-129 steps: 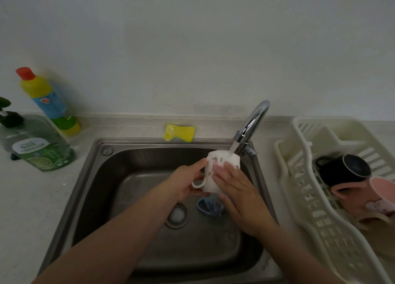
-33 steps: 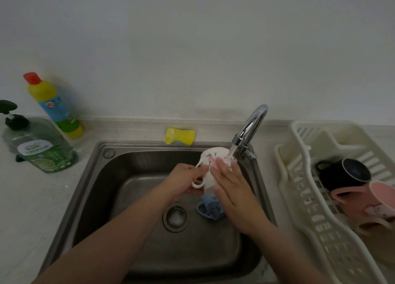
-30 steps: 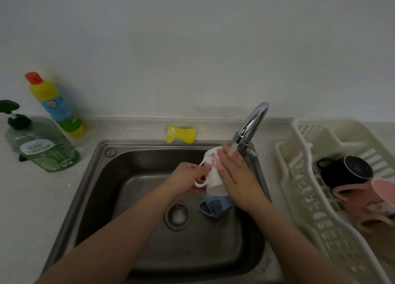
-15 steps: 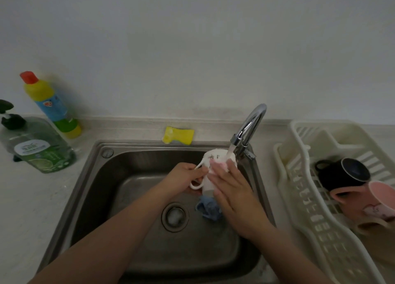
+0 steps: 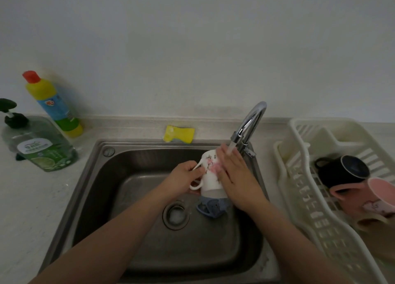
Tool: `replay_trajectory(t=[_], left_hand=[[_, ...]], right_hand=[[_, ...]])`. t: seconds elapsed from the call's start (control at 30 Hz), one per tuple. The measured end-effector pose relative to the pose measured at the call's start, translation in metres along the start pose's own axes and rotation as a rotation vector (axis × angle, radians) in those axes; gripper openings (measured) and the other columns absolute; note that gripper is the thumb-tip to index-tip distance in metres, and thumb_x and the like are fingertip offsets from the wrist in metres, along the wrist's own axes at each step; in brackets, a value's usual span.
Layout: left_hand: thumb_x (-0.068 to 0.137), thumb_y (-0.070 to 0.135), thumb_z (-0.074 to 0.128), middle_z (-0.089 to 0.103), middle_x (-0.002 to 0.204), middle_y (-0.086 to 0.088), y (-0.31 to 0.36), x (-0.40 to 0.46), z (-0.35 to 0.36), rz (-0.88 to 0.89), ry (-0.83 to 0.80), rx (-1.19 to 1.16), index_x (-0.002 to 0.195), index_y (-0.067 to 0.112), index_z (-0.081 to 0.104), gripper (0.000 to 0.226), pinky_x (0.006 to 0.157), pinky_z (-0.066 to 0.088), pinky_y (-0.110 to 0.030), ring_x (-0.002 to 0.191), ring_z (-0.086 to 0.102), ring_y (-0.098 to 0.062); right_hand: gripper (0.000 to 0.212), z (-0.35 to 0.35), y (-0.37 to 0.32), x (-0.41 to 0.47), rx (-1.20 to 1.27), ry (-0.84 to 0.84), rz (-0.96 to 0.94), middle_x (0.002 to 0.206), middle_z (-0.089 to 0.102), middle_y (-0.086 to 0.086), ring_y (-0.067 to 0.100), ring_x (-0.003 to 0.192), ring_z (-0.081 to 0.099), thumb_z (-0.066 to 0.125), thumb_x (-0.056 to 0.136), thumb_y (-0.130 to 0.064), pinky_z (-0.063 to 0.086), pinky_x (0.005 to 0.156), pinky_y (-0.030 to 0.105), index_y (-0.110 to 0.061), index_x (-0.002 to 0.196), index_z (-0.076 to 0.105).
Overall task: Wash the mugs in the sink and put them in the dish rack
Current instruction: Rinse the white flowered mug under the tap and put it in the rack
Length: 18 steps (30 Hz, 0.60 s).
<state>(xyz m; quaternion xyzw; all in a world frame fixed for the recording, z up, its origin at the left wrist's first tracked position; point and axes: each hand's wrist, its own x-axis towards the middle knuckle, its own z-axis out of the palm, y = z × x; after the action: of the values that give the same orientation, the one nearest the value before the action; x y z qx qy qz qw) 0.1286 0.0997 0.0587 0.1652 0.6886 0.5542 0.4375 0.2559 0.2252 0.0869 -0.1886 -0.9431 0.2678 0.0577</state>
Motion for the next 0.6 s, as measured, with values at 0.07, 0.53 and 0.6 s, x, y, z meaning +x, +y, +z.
replay_trajectory(t=[0.07,0.53,0.6], left_hand=[[0.101,0.019,0.052,0.059,0.088,-0.017,0.002,0.0,0.001,0.003,-0.001,-0.006,0.099,0.004,0.054,0.016,0.065,0.061,-0.04,0.072,0.064,-0.022],[0.099,0.019,0.056,0.061,0.073,-0.008,-0.001,0.001,0.006,-0.011,-0.038,-0.091,0.089,0.007,0.056,0.016,0.054,0.057,-0.033,0.058,0.063,-0.013],[0.099,0.019,0.054,0.062,0.076,-0.01,-0.003,0.001,0.009,-0.014,-0.048,-0.124,0.093,0.006,0.057,0.015,0.054,0.057,-0.033,0.06,0.064,-0.016]], right_hand=[[0.055,0.002,-0.005,-0.012,-0.066,-0.019,-0.06,0.162,-0.001,-0.012,0.008,0.147,-0.013,0.02,0.103,-0.046,0.003,0.12,0.031,-0.027,0.155,0.014],[0.049,0.0,0.014,-0.024,-0.154,-0.012,-0.393,0.154,0.036,-0.003,0.008,0.148,0.013,0.035,0.1,-0.036,0.012,0.121,0.037,-0.016,0.144,0.046],[0.05,-0.007,0.013,0.0,-0.09,0.055,-0.253,0.154,0.036,-0.004,0.006,0.146,0.016,0.034,0.101,-0.04,0.017,0.12,0.041,-0.017,0.143,0.047]])
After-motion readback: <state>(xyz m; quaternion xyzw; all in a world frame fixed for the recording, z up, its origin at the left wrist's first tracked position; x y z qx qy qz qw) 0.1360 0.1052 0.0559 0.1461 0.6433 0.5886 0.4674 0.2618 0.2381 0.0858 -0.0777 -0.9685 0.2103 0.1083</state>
